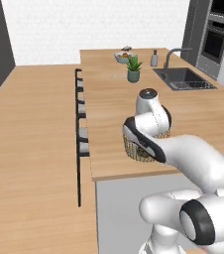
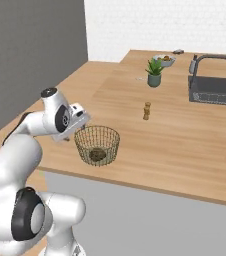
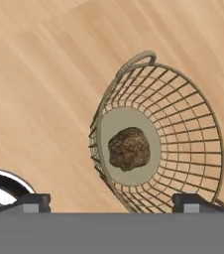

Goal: Open the cabinet, pick up the bread from the cabinet and place it in the basket. Then move the basket to the dining counter.

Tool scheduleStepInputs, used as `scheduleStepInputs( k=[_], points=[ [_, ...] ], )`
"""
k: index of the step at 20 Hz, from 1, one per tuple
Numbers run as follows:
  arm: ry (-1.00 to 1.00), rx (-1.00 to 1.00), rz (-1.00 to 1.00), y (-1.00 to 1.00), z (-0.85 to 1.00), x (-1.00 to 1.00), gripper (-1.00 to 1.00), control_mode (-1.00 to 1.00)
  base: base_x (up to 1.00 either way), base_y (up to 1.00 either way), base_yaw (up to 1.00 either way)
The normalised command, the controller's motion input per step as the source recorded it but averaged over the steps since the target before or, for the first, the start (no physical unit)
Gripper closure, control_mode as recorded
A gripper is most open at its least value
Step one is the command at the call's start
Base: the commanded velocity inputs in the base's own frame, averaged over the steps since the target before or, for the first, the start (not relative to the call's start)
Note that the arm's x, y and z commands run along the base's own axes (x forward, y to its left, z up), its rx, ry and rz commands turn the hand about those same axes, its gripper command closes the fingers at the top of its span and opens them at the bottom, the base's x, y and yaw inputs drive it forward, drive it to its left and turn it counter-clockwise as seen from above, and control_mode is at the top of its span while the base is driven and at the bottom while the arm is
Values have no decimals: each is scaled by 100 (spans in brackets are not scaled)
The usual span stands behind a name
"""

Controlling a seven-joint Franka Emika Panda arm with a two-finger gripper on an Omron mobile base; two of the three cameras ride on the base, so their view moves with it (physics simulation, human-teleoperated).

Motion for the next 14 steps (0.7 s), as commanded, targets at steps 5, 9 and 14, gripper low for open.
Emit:
scheduleStepInputs(
  k=[5,9,14],
  points=[
    [-20,13,-1,-1,73,-91,-100,-100,0,0,0],
    [-9,16,-1,0,61,-75,-100,-100,0,0,0],
    [-2,14,-4,0,31,-56,-100,-100,0,0,0]
  ],
)
